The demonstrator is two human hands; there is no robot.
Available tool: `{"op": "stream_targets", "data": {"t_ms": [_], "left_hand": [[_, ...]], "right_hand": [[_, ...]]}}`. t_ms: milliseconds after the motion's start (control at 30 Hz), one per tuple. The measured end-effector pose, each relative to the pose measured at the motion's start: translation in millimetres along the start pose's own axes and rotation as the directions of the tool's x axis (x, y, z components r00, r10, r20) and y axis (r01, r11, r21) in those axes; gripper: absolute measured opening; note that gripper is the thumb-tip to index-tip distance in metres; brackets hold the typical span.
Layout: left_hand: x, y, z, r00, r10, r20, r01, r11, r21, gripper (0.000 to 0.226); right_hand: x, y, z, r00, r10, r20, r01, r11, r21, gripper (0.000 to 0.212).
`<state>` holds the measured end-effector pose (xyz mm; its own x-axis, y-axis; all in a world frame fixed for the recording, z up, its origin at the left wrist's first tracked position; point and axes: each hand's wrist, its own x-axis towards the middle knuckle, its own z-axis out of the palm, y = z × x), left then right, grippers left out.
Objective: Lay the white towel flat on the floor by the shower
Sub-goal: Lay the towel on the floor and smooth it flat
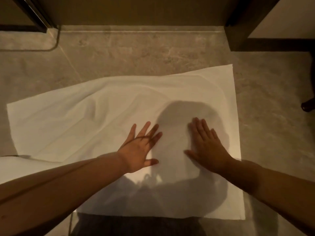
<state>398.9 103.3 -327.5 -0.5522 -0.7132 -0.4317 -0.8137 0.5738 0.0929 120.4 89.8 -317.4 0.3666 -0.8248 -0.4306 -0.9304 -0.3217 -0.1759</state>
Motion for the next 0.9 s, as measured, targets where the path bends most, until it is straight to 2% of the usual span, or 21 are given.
{"op": "stream_targets", "data": {"t_ms": [233, 367, 467, 567, 633, 733, 900], "left_hand": [[0.1, 8.1, -1.5, 0.999, -0.037, 0.024, 0.032, 0.983, 0.179, 0.094], [3.0, 7.0, -0.8, 0.999, -0.042, 0.018, 0.037, 0.979, 0.200, 0.098], [2.0, 6.2, -2.2, 0.999, -0.033, 0.015, 0.029, 0.982, 0.187, 0.101], [-0.1, 2.3, -9.6, 0.997, -0.023, -0.078, 0.036, 0.985, 0.171, 0.099], [1.2, -8.3, -14.5, 0.990, -0.081, -0.116, 0.097, 0.985, 0.142, 0.093], [7.0, -33.4, -23.0, 0.951, -0.274, -0.142, 0.285, 0.956, 0.065, 0.090], [13.4, -75.1, -43.9, 0.881, -0.467, -0.076, 0.469, 0.883, 0.021, 0.118]], "right_hand": [[-47.5, 37.3, 11.9, 0.993, 0.078, 0.088, -0.074, 0.996, -0.049, 0.101], [-62.2, 66.2, 3.9, 0.982, 0.084, 0.168, -0.035, 0.961, -0.274, 0.104], [-73.3, 81.3, -6.4, 0.973, 0.113, 0.203, -0.070, 0.976, -0.208, 0.113], [-73.0, 77.5, -11.3, 0.980, 0.108, 0.167, -0.074, 0.977, -0.201, 0.115], [-59.0, 63.9, -15.4, 0.994, 0.058, 0.095, -0.042, 0.985, -0.167, 0.108], [-21.5, 36.5, -29.8, 1.000, -0.018, 0.020, 0.020, 0.996, -0.088, 0.101], [55.9, -2.3, -61.1, 0.996, -0.042, -0.081, 0.039, 0.998, -0.045, 0.092]]}}
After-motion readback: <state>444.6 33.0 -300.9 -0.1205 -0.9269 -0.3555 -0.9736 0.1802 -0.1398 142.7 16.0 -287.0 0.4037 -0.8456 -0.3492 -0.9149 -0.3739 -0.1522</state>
